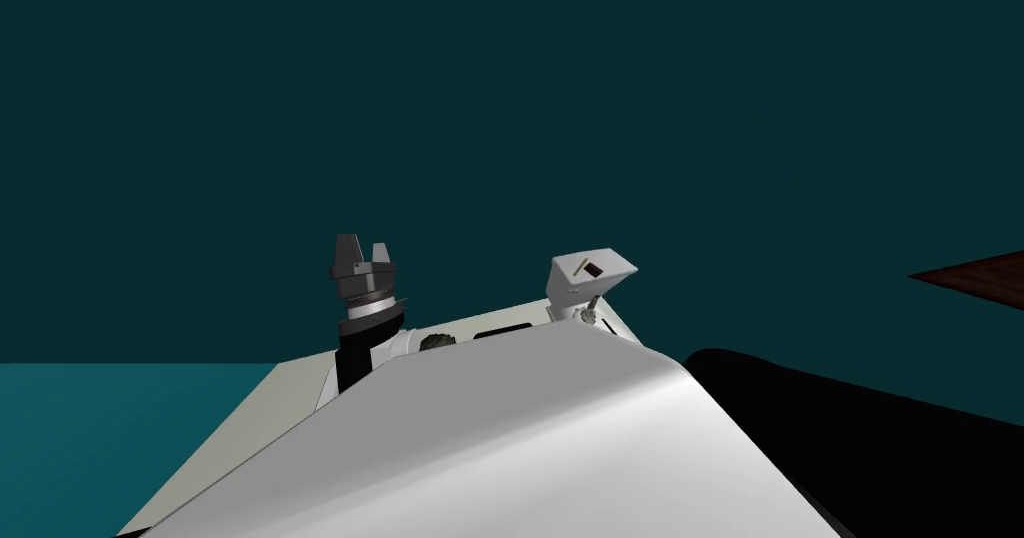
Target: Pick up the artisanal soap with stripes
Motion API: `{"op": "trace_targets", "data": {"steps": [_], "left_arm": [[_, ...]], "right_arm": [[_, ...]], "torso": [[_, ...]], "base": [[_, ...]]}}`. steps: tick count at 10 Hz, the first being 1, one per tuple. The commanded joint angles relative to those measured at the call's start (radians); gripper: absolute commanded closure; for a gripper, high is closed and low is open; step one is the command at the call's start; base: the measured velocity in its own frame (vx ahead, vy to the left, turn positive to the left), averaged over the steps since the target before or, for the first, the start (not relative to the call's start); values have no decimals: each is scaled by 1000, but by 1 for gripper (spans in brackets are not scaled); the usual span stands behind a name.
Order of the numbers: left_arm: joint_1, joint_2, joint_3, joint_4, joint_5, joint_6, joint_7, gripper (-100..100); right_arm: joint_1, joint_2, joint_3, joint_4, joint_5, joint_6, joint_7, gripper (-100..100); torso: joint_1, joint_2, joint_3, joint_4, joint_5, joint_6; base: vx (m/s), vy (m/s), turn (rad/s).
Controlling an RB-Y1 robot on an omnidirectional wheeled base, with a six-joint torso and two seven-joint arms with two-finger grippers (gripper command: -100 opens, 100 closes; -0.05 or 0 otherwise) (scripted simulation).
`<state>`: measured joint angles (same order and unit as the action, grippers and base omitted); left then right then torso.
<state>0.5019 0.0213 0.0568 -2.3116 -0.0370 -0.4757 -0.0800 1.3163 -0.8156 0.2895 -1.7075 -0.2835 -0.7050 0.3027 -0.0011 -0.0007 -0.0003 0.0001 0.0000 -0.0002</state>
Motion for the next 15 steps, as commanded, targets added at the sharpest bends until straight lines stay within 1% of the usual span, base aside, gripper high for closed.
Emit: {"op": "trace_targets", "data": {"steps": [1,2,3,4,5,6,7,9,10,11,12,13,14,15], "left_arm": [[0,0,0,0,0,0,0,0],[0,0,0,0,0,0,0,0],[0,0,0,0,0,0,0,0],[0,0,0,0,0,0,0,0],[0,0,0,0,0,0,0,0],[0,0,0,0,0,0,0,0],[0,0,0,0,0,0,0,0],[0,0,0,0,0,0,0,0],[0,0,0,0,0,0,0,0],[0,0,0,0,0,0,0,0],[0,0,0,0,0,0,0,0],[0,0,0,0,0,0,0,0],[0,0,0,0,0,0,0,0],[0,0,0,0,0,0,0,0]], "right_arm": [[26,-31,8,2,-12,12,15,-100],[62,-67,24,31,-37,15,34,-100],[65,-83,24,31,-37,15,34,-100],[94,-117,39,59,-63,19,52,-100],[102,-133,39,59,-63,19,52,-100],[136,-169,53,84,-88,24,71,-100],[136,-183,53,84,-88,24,71,-100],[195,-257,78,130,-139,36,108,-100],[195,-279,78,130,-139,36,108,-100],[220,-307,90,150,-164,42,127,-100],[220,-326,90,150,-164,42,127,-100],[242,-367,101,168,-188,49,145,-100],[242,-372,101,168,-188,49,145,-100],[261,-409,111,184,-211,56,163,-100]], "torso": [[0,0,0,0,0,0],[0,0,0,0,0,1],[0,0,0,0,0,0],[0,0,0,0,0,1],[0,-1,0,0,0,0],[0,-1,0,0,0,1],[-1,-1,-1,0,0,0],[-1,-1,-1,0,0,0],[-1,-2,-1,0,0,0],[-2,-2,-1,0,-1,1],[-2,-3,-2,-1,0,0],[-1,-2,-1,0,-1,2],[-1,-2,-1,0,0,1],[-1,-2,-1,0,-1,2]], "base": [[7,1,157],[7,10,319],[8,1,191],[15,4,296],[13,-2,206],[19,3,373],[15,-6,159],[25,-6,346],[31,-16,243],[33,-8,392],[24,-18,149],[24,-9,249],[21,-13,162],[27,-15,268]]}}
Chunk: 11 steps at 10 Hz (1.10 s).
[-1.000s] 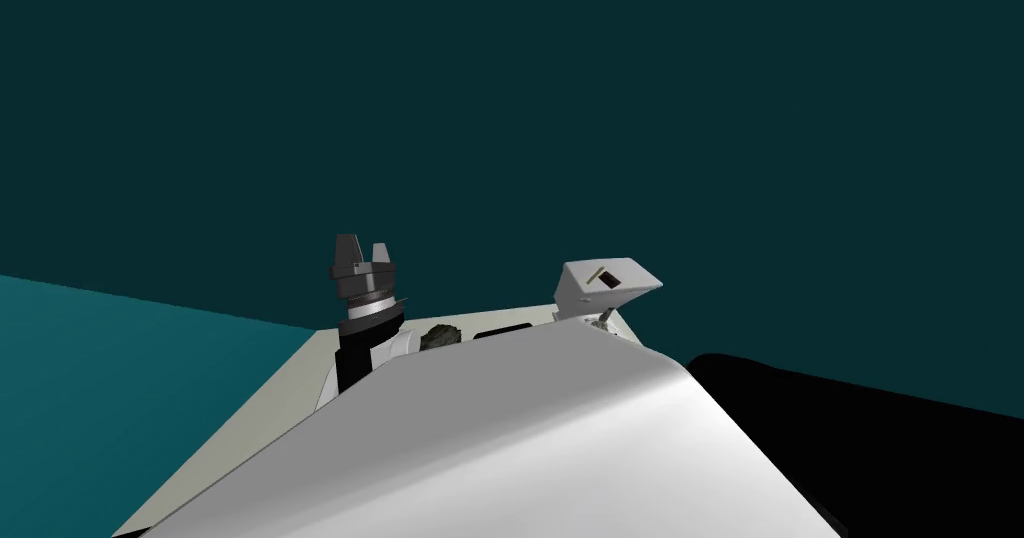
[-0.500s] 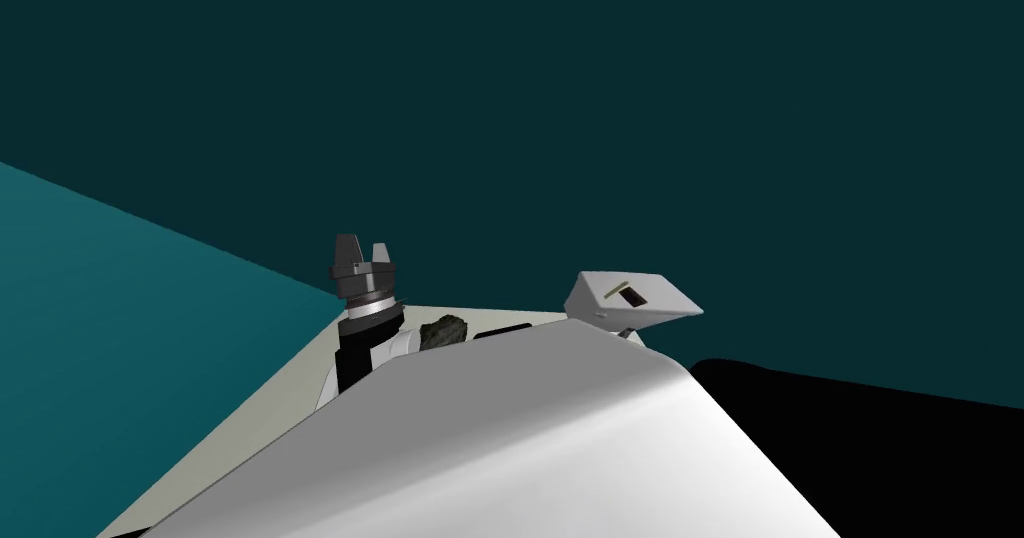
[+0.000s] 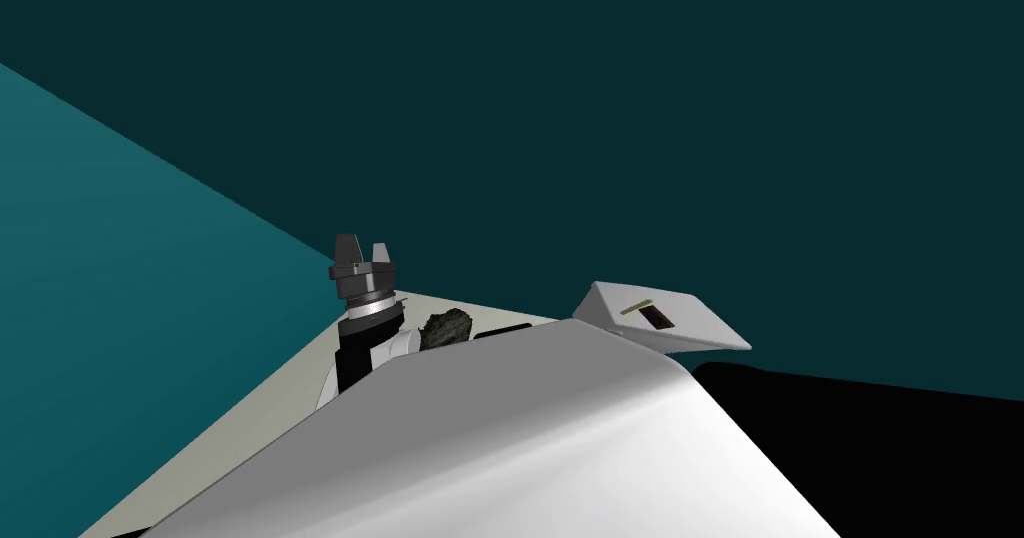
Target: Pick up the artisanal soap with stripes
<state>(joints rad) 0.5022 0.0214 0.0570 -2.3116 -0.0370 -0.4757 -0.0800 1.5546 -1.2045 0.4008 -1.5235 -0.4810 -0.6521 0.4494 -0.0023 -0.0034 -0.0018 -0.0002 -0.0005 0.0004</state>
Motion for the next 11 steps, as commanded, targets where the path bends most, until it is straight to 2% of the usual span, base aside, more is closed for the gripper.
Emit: {"op": "trace_targets", "data": {"steps": [1,2,5,6,11], "left_arm": [[0,0,0,0,0,0,0,0],[0,0,0,0,0,0,0,0],[0,0,0,0,0,0,0,0],[0,0,0,0,0,0,0,0],[0,0,0,0,0,0,0,0]], "right_arm": [[40,-50,9,15,-36,11,33,-100],[40,-69,9,15,-36,11,33,-100],[75,-177,31,47,-98,33,81,-100],[75,-187,31,47,-98,33,81,-100],[95,-333,46,75,-175,62,142,-100]], "torso": [[0,0,0,0,0,0],[-1,-1,-1,0,0,0],[-1,-2,-1,0,0,0],[-3,-3,-2,-1,-1,1],[-2,-4,-3,-1,-1,1]], "base": [[37,-23,397],[30,-27,182],[48,-38,341],[29,-42,148],[54,-47,275]]}}
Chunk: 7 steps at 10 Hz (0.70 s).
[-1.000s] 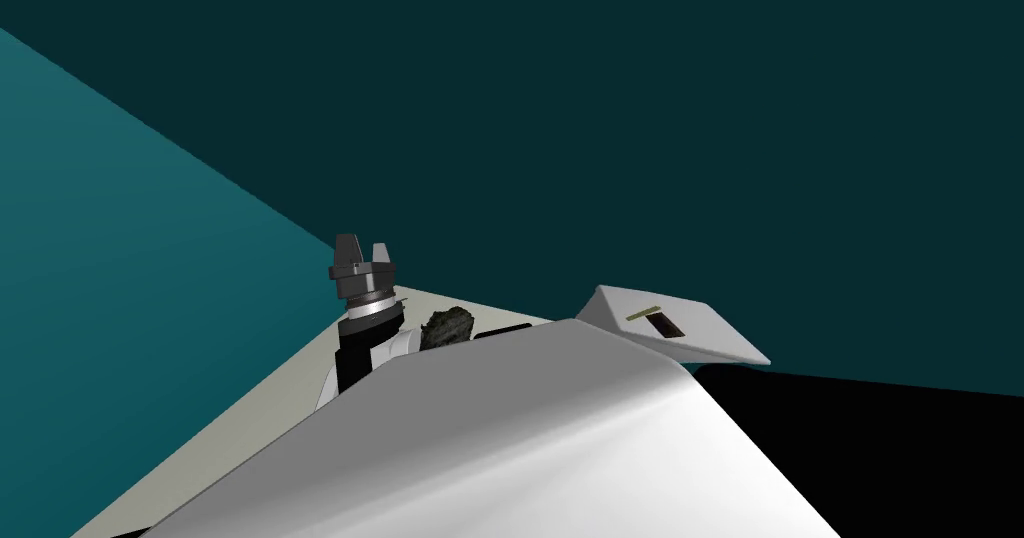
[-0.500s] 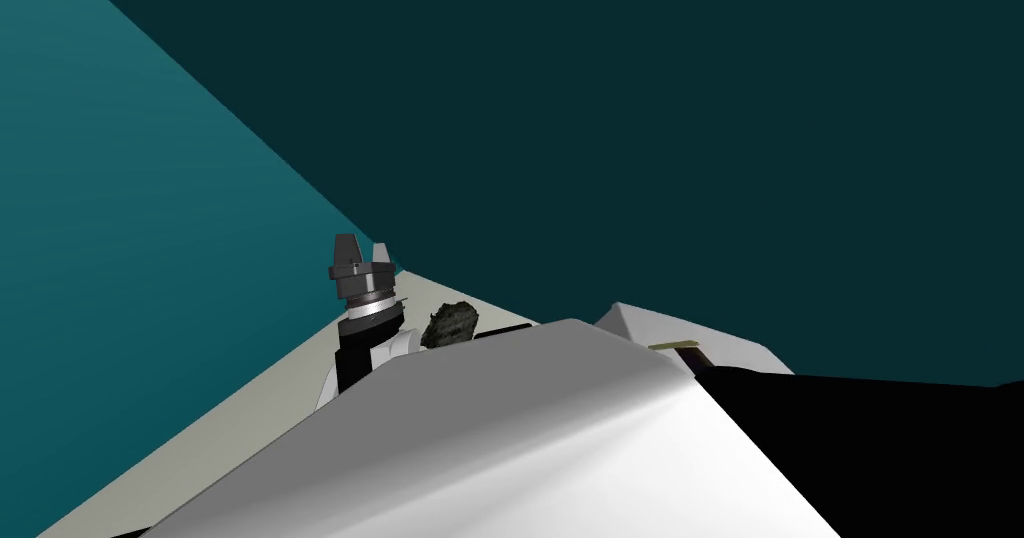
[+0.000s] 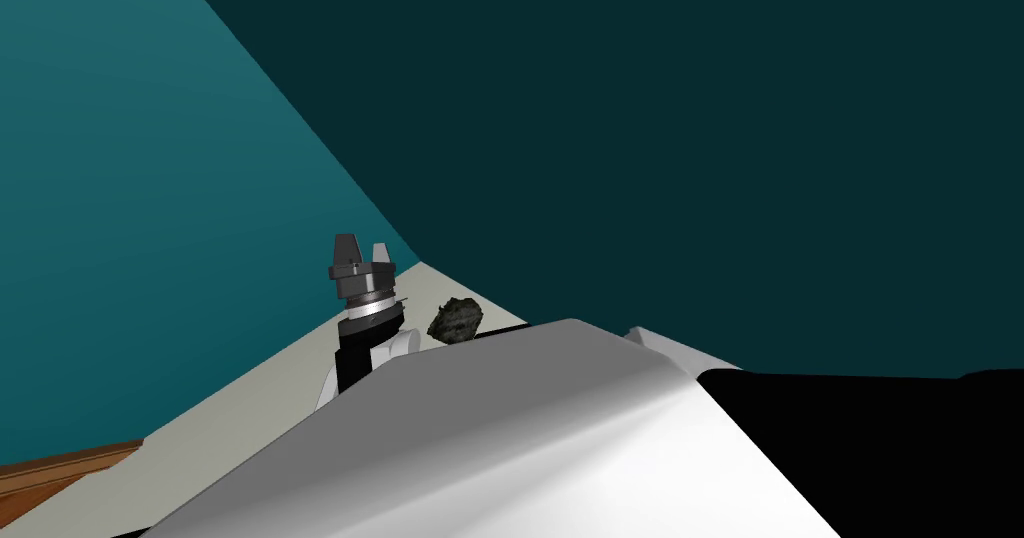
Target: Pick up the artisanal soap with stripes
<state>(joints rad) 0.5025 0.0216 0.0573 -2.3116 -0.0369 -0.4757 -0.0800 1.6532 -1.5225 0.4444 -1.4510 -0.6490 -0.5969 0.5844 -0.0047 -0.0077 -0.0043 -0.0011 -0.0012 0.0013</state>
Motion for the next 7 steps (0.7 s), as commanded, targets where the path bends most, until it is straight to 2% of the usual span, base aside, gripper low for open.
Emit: {"op": "trace_targets", "data": {"steps": [1,3,4,5,6,7], "left_arm": [[0,0,0,0,0,0,0,0],[0,0,0,0,0,0,0,0],[0,0,0,0,0,0,0,0],[0,0,0,0,0,0,0,0],[0,0,0,0,0,0,0,0],[0,0,0,0,0,0,0,0]], "right_arm": [[-5,-35,2,6,-17,11,16,-100],[-13,-75,-4,13,-38,19,33,-100],[1,-63,-11,-2,-40,20,37,-100],[0,-66,-12,-2,-41,23,39,0],[-33,-42,-3,1,-17,46,31,-100],[-55,-26,3,3,0,63,26,-100]], "torso": [[0,0,0,0,0,0],[0,0,0,0,0,0],[-1,-2,-1,0,0,0],[2,0,0,0,0,2],[5,3,2,1,1,2],[5,5,3,1,1,2]], "base": [[59,-80,241],[84,-83,238],[56,-45,71],[10,-10,-7],[1,-16,11],[-8,-23,6]]}}
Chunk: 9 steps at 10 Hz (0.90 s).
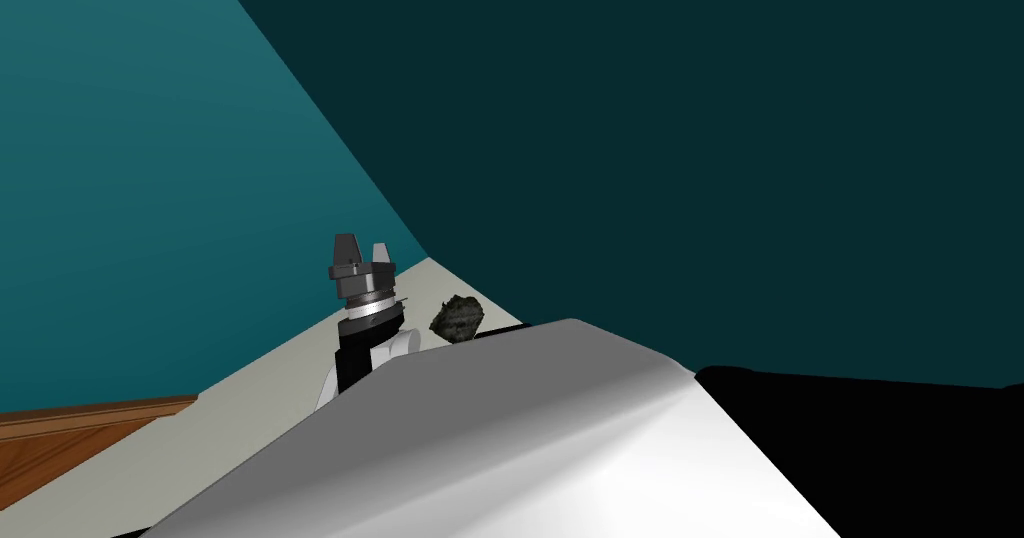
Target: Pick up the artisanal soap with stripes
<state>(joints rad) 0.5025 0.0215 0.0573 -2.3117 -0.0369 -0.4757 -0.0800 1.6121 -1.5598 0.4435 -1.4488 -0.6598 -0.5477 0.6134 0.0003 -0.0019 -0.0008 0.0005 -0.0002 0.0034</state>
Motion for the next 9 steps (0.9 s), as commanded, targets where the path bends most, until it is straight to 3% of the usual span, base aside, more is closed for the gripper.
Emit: {"op": "trace_targets", "data": {"steps": [1,2,3,4,8,9], "left_arm": [[0,0,0,0,0,0,0,0],[0,0,0,0,0,0,0,0],[0,0,0,0,0,0,0,0],[0,0,0,0,0,0,0,0],[0,0,0,0,0,0,0,0],[0,0,0,0,0,0,0,0]], "right_arm": [[-35,27,10,3,27,29,-7,-100],[-57,43,16,5,43,46,-12,-100],[-47,34,15,7,35,33,-11,-100],[-50,36,16,8,37,36,-13,100],[-49,35,16,7,38,35,-12,100],[-49,35,16,7,37,35,-12,0]], "torso": [[0,0,0,0,0,0],[0,1,0,0,0,0],[0,1,1,0,0,0],[1,0,0,0,0,0],[1,0,0,0,0,0],[1,0,0,0,0,0]], "base": [[-14,-23,5],[-11,-24,5],[-4,-11,1],[0,0,0],[0,0,0],[0,0,0]]}}
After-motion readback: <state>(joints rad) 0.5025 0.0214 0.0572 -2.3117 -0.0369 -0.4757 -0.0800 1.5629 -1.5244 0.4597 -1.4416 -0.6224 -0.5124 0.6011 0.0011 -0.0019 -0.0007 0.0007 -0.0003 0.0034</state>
